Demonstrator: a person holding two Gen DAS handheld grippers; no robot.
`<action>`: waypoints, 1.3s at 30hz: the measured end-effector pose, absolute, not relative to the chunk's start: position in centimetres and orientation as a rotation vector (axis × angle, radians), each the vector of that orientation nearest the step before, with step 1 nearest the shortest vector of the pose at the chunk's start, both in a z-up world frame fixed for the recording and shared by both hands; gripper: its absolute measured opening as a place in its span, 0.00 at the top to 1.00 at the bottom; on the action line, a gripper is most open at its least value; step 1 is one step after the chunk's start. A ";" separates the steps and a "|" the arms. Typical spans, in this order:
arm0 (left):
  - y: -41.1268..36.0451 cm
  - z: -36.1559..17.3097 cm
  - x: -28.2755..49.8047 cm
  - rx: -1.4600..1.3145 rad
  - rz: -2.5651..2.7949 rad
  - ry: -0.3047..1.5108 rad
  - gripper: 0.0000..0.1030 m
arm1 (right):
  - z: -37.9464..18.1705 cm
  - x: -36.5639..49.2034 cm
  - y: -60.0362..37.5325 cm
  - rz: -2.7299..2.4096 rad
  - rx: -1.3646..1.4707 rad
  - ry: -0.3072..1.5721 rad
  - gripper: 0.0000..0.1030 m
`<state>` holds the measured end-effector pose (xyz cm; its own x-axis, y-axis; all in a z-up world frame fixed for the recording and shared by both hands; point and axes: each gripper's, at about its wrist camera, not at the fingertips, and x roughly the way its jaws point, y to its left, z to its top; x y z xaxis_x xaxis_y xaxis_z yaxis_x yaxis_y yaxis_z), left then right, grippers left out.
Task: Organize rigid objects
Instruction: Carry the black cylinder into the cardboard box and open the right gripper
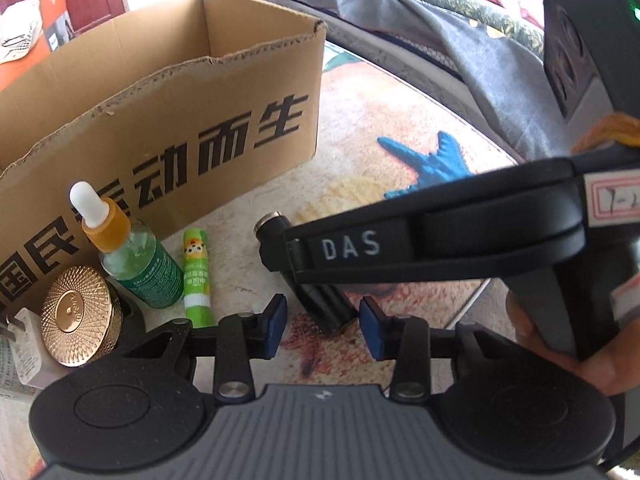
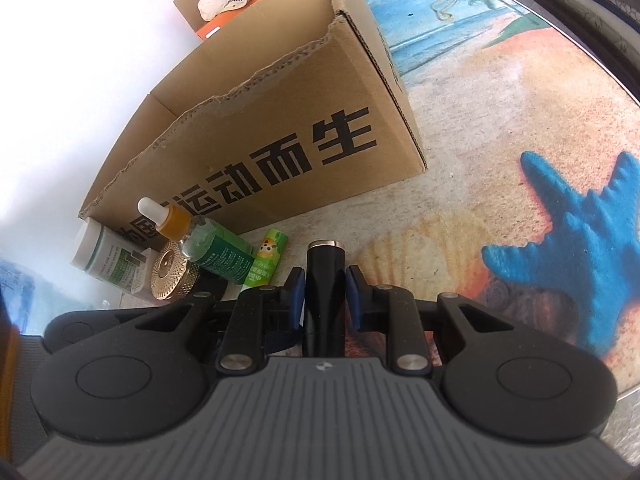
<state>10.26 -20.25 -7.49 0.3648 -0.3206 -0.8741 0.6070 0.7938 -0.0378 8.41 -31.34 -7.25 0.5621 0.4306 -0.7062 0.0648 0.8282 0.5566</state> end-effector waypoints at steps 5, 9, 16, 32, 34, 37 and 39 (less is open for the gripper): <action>-20.3 -7.4 9.5 0.335 -0.609 1.011 0.65 | -7.3 8.0 -32.2 0.236 0.603 0.944 0.80; -20.5 -6.5 8.4 0.335 -0.625 0.970 0.66 | -6.2 6.7 -32.5 0.226 0.611 0.908 0.80; -18.5 -0.7 5.6 0.334 -0.608 0.800 0.66 | 0.9 5.0 -31.0 0.278 0.550 0.757 0.80; -6.3 3.6 19.3 0.175 -0.355 0.923 0.65 | 5.2 25.4 -19.6 0.542 0.543 1.001 0.80; -5.2 2.0 21.0 0.177 -0.335 0.976 0.65 | 3.4 27.5 -18.7 0.526 0.557 1.087 0.80; -4.1 0.5 23.2 0.183 -0.311 1.032 0.65 | 1.3 29.8 -17.8 0.508 0.575 1.184 0.80; -4.0 -0.2 24.1 0.193 -0.298 1.049 0.65 | 0.3 30.8 -17.1 0.494 0.568 1.225 0.80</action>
<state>24.08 -4.03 -0.24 0.4635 -0.1493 -0.8734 0.3320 0.9431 0.0150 30.83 -17.14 0.32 0.2682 0.6326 -0.7266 -0.0487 0.7621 0.6456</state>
